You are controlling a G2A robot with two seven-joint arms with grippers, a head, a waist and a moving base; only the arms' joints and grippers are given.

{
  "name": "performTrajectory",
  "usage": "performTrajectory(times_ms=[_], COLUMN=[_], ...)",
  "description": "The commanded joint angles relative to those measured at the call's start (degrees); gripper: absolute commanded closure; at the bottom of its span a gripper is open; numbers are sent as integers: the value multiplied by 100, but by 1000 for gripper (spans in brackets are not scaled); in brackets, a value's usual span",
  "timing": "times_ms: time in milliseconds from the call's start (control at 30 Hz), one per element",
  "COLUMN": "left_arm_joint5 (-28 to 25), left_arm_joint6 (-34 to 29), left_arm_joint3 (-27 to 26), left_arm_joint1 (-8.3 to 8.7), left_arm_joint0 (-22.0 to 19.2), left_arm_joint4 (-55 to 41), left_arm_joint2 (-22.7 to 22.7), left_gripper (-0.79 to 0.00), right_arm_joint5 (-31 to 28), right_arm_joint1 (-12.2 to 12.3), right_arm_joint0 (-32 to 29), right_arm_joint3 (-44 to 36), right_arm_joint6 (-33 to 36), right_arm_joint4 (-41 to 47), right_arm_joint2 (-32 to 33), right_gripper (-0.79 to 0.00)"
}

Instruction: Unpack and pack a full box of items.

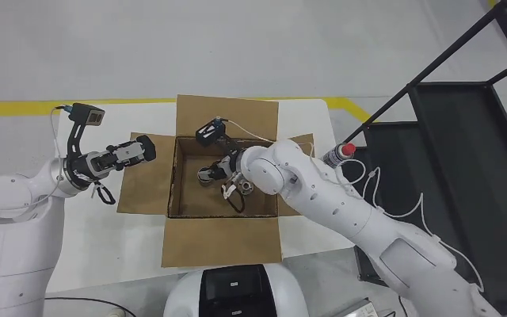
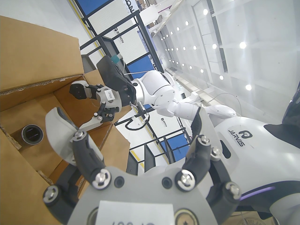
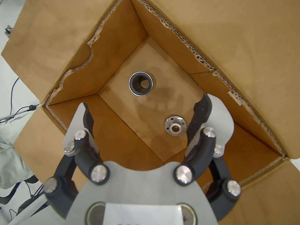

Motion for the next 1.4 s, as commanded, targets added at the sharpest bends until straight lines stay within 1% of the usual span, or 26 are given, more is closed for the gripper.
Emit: performTrajectory(times_ms=[0,267,367,500,800,1133,1267,1367], left_arm_joint5=[0,0,0,0,0,0,0,0], left_arm_joint6=[0,0,0,0,0,0,0,0], left_arm_joint3=[0,0,0,0,0,0,0,0], left_arm_joint1=[0,0,0,0,0,0,0,0], left_arm_joint0=[0,0,0,0,0,0,0,0], left_arm_joint4=[0,0,0,0,0,0,0,0], left_arm_joint2=[0,0,0,0,0,0,0,0], left_gripper=[-785,-785,-785,-785,-785,-785,-785,-785], right_arm_joint5=[-1,-1,-46,-504,-752,-1015,-1164,-1062], right_arm_joint1=[1,1,-37,-258,-888,-1549,-1739,-1819], right_arm_joint0=[-1,-1,10,351,983,1354,1419,1440], right_arm_joint3=[0,0,264,864,2118,3464,3767,3892], right_arm_joint6=[2,2,-44,11,-163,-456,-566,-637], right_arm_joint4=[0,0,-134,-16,53,188,111,58], right_arm_joint2=[0,0,-83,-477,-1238,-1662,-1762,-1733], right_gripper=[-785,-785,-785,-785,-785,-785,-785,-785])
